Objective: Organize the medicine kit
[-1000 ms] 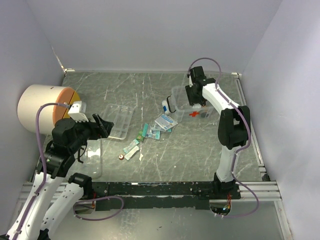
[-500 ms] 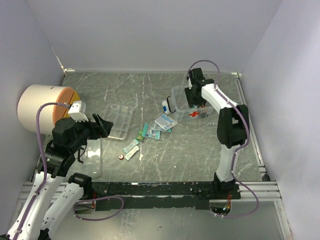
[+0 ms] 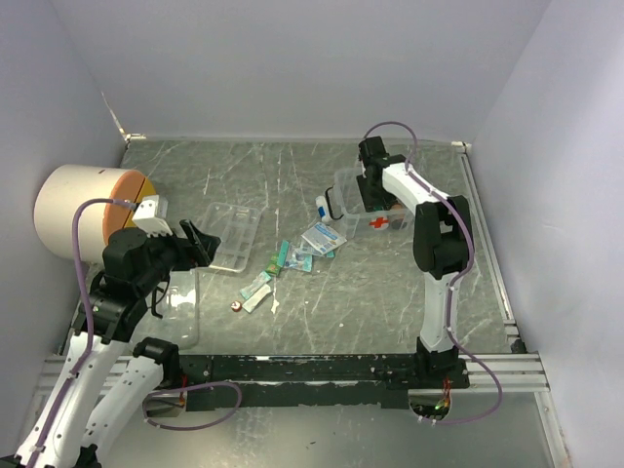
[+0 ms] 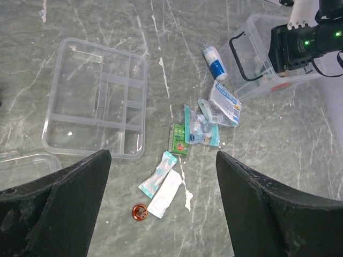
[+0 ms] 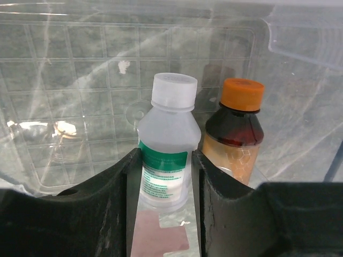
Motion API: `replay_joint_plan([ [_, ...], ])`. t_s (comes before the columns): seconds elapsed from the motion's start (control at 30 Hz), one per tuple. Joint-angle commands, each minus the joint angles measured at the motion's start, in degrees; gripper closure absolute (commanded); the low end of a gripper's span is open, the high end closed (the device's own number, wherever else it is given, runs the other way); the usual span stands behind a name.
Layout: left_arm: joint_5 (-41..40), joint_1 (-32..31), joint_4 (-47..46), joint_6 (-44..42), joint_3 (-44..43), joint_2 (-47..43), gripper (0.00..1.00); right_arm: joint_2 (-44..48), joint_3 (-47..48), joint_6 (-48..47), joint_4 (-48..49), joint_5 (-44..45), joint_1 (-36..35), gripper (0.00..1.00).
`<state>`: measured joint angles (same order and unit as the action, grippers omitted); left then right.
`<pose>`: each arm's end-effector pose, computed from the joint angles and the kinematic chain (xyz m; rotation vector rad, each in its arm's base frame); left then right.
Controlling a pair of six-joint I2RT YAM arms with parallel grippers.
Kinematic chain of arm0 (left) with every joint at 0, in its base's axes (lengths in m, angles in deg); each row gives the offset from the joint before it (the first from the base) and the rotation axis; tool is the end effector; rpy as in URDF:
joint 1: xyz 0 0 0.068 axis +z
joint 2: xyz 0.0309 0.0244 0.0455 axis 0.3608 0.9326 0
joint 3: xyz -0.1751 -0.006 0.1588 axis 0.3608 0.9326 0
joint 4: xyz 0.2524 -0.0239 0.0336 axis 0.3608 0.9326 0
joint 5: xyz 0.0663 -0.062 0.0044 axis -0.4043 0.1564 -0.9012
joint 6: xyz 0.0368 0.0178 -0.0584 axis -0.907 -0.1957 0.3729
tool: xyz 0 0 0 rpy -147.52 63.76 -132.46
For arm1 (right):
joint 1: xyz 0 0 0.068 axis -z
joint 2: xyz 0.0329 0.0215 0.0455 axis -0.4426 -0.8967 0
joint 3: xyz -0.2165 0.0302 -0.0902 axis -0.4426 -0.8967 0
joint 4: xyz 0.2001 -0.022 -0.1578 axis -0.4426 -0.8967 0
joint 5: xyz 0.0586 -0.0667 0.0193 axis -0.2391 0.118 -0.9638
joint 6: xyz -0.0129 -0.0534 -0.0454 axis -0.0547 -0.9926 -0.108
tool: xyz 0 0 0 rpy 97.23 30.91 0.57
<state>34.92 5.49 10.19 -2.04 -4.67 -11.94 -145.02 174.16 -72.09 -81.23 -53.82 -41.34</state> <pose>0.1709 -0.0525 0.2937 -0.1337 1.9427 -0.5654 0.4188 0.0999 0.1394 -0.2753 2.7036 -0.2144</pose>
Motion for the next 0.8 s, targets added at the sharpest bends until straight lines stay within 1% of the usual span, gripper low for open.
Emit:
replay_joint_plan([
  [0.0, 0.39, 0.99, -0.36, -0.37, -0.15, 0.31, 0.10, 0.39, -2.33, -0.53, -0.30, 4.79, -0.15, 0.62],
  [0.1, 0.53, 1.16, -0.33, -0.33, -0.15, 0.27, 0.10, 1.38, -3.85, -0.66, 0.10, 6.92, -0.14, 0.62],
  [0.23, 0.61, 1.31, -0.36, -0.42, -0.15, 0.40, 0.10, 1.48, -4.00, -0.52, -0.11, 9.00, -0.13, 0.59],
  [0.43, 0.56, 1.33, -0.36, -0.42, -0.15, 0.27, 0.10, 2.48, -3.04, 0.34, -1.36, 8.73, -0.14, 0.54],
  [0.47, 0.59, 1.38, -0.36, -0.45, -0.15, 0.31, 0.10, 2.90, -2.94, 0.70, -1.55, 8.66, -0.13, 0.53],
  [0.53, 1.25, 1.42, -0.46, -0.52, -0.15, 0.40, 0.10, 4.14, -2.52, 1.50, -1.95, 8.45, -0.20, 0.42],
  [0.57, 1.60, 1.41, -0.64, -0.62, -0.08, 0.38, 0.09, 5.14, -2.53, 1.73, -1.90, 7.91, -0.29, 0.39],
  [0.67, 1.74, 1.43, -0.67, -0.70, -0.15, 0.32, 0.09, 9.69, -2.23, 2.74, -1.29, 5.08, -0.79, 0.35],
  [0.77, 1.65, 1.51, -0.68, -0.69, -0.15, 0.22, 0.08, 13.69, -1.31, 5.24, -1.23, 2.83, -1.24, 0.34],
])
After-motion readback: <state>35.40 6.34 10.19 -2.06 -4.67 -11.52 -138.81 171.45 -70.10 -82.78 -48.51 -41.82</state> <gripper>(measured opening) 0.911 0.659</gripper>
